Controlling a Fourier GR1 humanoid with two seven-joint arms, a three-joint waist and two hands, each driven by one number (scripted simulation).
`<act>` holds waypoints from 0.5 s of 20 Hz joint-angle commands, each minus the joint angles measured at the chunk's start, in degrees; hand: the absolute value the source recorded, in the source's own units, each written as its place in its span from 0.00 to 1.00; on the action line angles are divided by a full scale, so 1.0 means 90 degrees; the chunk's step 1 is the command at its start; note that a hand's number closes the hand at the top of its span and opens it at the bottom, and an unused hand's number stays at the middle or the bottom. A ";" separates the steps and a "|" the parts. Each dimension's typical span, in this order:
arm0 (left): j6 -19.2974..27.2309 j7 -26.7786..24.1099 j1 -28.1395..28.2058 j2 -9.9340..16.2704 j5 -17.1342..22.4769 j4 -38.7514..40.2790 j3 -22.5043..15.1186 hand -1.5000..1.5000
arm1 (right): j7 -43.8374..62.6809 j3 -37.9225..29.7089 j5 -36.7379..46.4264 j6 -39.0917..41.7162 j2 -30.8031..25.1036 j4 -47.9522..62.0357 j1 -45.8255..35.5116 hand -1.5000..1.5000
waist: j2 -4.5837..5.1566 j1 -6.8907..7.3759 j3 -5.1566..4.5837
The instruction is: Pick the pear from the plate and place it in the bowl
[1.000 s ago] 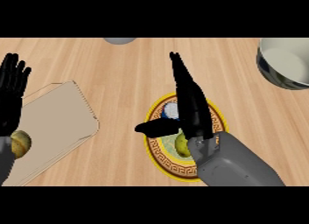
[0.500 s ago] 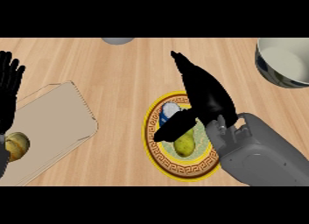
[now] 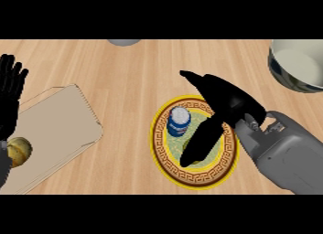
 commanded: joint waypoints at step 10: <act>-0.0071 0.0195 -0.0101 -0.0109 -0.0061 -0.0093 0.0084 0.50 | 0.0941 0.0610 -0.0336 0.0159 -0.0280 0.0110 0.0393 0.00 | 0.0030 0.0055 0.0010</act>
